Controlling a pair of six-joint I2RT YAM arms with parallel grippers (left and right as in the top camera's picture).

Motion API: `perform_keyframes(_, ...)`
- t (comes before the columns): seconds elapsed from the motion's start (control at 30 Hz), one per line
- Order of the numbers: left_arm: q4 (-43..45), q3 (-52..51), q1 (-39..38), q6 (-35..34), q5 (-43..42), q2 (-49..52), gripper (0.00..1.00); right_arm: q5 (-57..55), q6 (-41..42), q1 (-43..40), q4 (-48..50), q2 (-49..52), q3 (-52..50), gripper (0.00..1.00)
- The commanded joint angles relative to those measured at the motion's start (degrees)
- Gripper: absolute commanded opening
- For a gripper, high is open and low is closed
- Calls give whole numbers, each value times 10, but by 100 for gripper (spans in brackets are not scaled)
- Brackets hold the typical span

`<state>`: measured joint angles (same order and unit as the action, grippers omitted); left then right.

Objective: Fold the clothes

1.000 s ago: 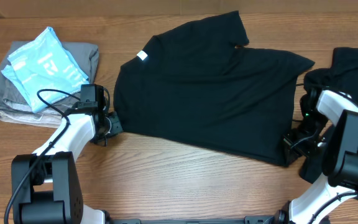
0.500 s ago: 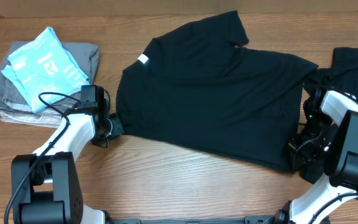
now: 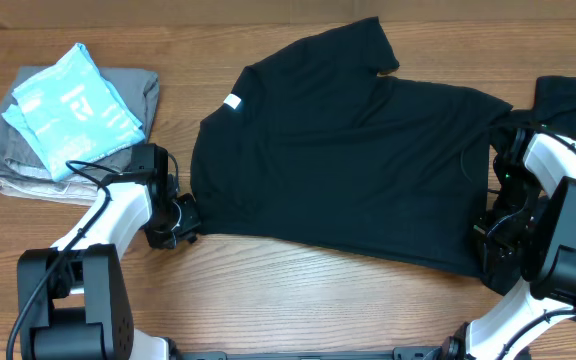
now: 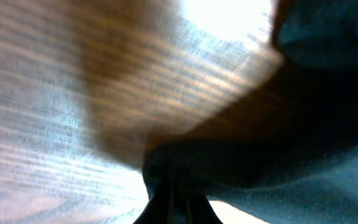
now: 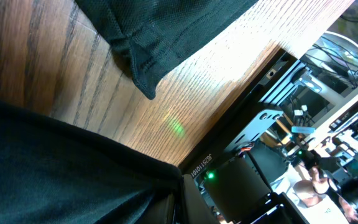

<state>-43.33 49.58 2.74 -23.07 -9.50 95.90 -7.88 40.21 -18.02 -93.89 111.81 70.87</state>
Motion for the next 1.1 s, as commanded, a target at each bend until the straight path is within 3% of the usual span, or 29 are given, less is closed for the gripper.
perform_keyframes(0.0, -20, -12, 10, -14, 28, 13, 4, -41, 3, -10, -1, 1, 12, 4)
perform_keyframes(0.07, -28, -12, 10, -14, 28, 13, 13, -41, 3, -10, -1, 1, 12, 5)
perform_keyframes(0.17, -37, -12, 10, -12, 18, 13, 54, -36, 2, -10, -1, 1, 12, 31)
perform_keyframes(0.2, -44, -8, 10, -11, 9, 13, 61, -29, -5, -10, -1, 1, 12, 40)
perform_keyframes(0.4, -134, 99, 9, 14, -13, 3, 63, 5, -57, -10, -6, 1, 50, 71)
perform_keyframes(0.63, -247, 253, -7, 32, -16, -12, 65, 135, -189, -9, -24, 0, 148, 72)
perform_keyframes(0.7, -266, 276, -22, 37, -18, -13, 63, 170, -217, -8, -14, 0, 155, 70)
perform_keyframes(0.73, -271, 280, -29, 38, -21, -13, 57, 178, -225, -6, -7, 0, 155, 69)
perform_keyframes(0.77, -276, 280, -40, 38, -20, -13, 32, 181, -228, -2, 5, 0, 153, 67)
perform_keyframes(0.83, -288, 276, -59, 38, -20, -12, 4, 181, -227, 6, 21, 0, 150, 67)
perform_keyframes(1.07, -315, 215, -162, 9, 10, -12, 4, 181, -227, 35, 63, 1, 150, 68)
